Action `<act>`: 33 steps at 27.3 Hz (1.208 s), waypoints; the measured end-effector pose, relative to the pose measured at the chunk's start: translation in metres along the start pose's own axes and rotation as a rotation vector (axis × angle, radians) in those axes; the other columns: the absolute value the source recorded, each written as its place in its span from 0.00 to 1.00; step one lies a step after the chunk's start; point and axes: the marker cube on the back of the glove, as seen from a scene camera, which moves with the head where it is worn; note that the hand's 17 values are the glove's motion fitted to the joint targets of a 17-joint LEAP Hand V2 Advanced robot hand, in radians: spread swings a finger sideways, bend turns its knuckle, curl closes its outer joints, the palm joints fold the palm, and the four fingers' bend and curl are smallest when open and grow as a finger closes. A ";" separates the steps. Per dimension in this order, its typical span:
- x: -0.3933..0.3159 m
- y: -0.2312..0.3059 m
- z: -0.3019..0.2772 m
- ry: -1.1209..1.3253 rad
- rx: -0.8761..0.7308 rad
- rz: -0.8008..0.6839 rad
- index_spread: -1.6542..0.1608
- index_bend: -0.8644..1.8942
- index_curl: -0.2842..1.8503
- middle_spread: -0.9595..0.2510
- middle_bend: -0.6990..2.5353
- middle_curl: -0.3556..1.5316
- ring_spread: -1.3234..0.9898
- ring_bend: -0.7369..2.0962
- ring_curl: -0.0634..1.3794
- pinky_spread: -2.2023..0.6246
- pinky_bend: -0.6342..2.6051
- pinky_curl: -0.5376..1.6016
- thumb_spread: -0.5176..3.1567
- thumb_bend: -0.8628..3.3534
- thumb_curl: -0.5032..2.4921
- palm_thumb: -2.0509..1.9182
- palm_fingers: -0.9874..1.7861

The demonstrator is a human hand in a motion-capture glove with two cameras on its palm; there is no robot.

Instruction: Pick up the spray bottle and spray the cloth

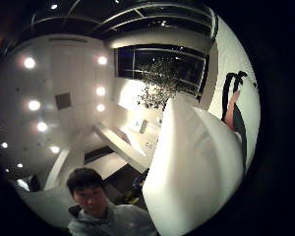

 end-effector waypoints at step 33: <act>0.056 0.054 0.012 0.222 -0.424 0.112 0.74 0.32 0.28 0.75 0.29 0.39 0.54 0.40 0.34 0.79 0.37 0.47 0.30 0.19 0.40 0.74 0.43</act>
